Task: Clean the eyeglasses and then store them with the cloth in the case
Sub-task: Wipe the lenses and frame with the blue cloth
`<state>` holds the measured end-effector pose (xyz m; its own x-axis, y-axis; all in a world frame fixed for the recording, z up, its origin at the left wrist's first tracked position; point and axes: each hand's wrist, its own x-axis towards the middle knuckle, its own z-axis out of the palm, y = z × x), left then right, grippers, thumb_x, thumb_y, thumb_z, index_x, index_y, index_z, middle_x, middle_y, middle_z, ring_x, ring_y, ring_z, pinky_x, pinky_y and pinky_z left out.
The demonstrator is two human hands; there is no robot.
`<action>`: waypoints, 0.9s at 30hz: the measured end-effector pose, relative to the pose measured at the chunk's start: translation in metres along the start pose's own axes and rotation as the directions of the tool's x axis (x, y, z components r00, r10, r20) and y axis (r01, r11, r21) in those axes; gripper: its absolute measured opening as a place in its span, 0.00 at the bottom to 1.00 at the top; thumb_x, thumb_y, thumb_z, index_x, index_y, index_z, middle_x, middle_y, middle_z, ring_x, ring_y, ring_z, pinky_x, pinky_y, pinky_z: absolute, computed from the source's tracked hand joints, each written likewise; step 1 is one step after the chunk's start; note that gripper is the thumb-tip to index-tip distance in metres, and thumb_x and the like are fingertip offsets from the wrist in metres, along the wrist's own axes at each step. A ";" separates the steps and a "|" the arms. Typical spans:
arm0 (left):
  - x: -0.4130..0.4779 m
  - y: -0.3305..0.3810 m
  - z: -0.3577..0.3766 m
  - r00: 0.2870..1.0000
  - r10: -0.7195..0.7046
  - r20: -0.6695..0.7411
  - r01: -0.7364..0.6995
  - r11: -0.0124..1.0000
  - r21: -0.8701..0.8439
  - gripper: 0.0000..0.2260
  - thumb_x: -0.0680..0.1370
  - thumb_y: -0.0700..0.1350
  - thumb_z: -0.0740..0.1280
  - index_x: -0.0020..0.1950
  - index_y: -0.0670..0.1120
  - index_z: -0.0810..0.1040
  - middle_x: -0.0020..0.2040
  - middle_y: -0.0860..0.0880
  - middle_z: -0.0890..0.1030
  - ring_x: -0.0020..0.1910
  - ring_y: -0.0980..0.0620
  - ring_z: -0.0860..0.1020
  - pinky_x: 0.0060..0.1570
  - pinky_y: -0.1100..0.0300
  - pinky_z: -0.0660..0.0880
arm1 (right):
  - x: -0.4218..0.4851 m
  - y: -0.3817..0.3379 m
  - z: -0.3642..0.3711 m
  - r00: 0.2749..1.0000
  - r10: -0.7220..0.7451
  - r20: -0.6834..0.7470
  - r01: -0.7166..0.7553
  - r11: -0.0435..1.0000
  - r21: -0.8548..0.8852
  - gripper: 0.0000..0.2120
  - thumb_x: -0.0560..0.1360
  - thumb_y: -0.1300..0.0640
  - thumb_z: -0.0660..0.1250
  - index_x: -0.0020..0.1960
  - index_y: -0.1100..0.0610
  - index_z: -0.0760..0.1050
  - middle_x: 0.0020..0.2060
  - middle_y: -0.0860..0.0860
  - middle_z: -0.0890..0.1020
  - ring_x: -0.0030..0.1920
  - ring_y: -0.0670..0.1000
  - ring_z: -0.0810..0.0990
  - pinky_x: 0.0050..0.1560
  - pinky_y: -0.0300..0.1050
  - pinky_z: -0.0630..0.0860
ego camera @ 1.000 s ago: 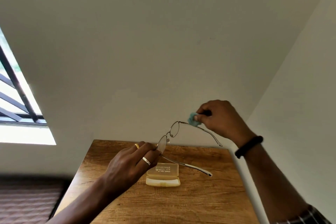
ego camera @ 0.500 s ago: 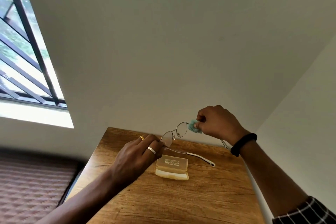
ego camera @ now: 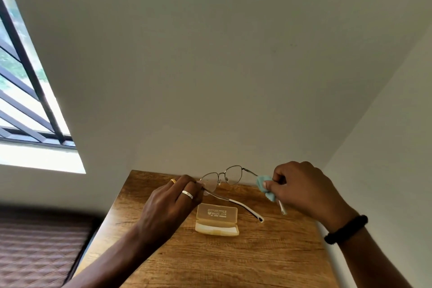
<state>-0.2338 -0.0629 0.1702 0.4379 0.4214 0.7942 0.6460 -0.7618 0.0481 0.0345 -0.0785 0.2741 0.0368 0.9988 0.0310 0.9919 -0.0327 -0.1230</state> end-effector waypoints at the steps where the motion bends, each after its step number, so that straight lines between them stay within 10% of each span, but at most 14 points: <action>1: 0.000 0.000 0.001 1.000 -0.005 0.001 0.005 1.000 -0.004 0.07 0.76 0.38 0.70 0.52 0.42 0.75 0.41 0.46 0.80 0.33 0.52 0.77 0.26 0.57 0.75 | -0.005 0.000 0.000 1.000 0.004 0.002 -0.004 1.000 0.023 0.15 0.73 0.39 0.68 0.36 0.48 0.77 0.32 0.44 0.81 0.34 0.44 0.79 0.32 0.40 0.74; 12: 0.001 -0.008 0.005 0.995 -0.093 -0.036 0.092 0.996 -0.019 0.06 0.76 0.38 0.71 0.51 0.43 0.76 0.42 0.47 0.81 0.33 0.52 0.78 0.27 0.56 0.76 | -0.054 0.008 -0.015 0.990 0.048 0.132 -0.095 0.920 0.381 0.13 0.74 0.42 0.69 0.36 0.49 0.79 0.28 0.43 0.84 0.29 0.38 0.81 0.36 0.38 0.75; 18: 0.010 0.000 -0.005 0.958 -0.268 -0.103 0.264 0.963 -0.051 0.06 0.76 0.43 0.68 0.44 0.41 0.81 0.39 0.51 0.80 0.32 0.56 0.77 0.28 0.65 0.73 | -0.060 0.037 -0.005 0.985 -0.036 0.170 -0.120 0.566 0.816 0.05 0.71 0.58 0.72 0.39 0.58 0.84 0.33 0.57 0.85 0.30 0.52 0.80 0.32 0.37 0.75; 23: 0.017 0.018 -0.006 0.926 -0.355 -0.130 0.333 0.929 -0.161 0.05 0.76 0.46 0.67 0.45 0.45 0.80 0.38 0.54 0.79 0.34 0.59 0.77 0.30 0.63 0.74 | -0.028 0.008 0.080 0.962 0.271 -0.025 -0.040 0.230 0.972 0.05 0.71 0.56 0.71 0.45 0.51 0.85 0.37 0.55 0.86 0.37 0.53 0.82 0.38 0.42 0.77; 27: 0.020 0.030 -0.004 0.928 -0.354 -0.112 0.328 0.923 -0.201 0.06 0.76 0.47 0.67 0.46 0.45 0.80 0.39 0.55 0.79 0.36 0.61 0.75 0.34 0.68 0.74 | -0.003 -0.026 0.102 0.881 0.443 -0.169 0.113 0.151 0.982 0.07 0.72 0.60 0.72 0.48 0.51 0.82 0.41 0.47 0.87 0.44 0.47 0.85 0.41 0.38 0.80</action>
<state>-0.2083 -0.0799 0.1900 0.1074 0.6059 0.7883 0.6144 -0.6638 0.4265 -0.0038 -0.0770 0.1764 0.4921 0.8592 0.1404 0.0338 0.1423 -0.9892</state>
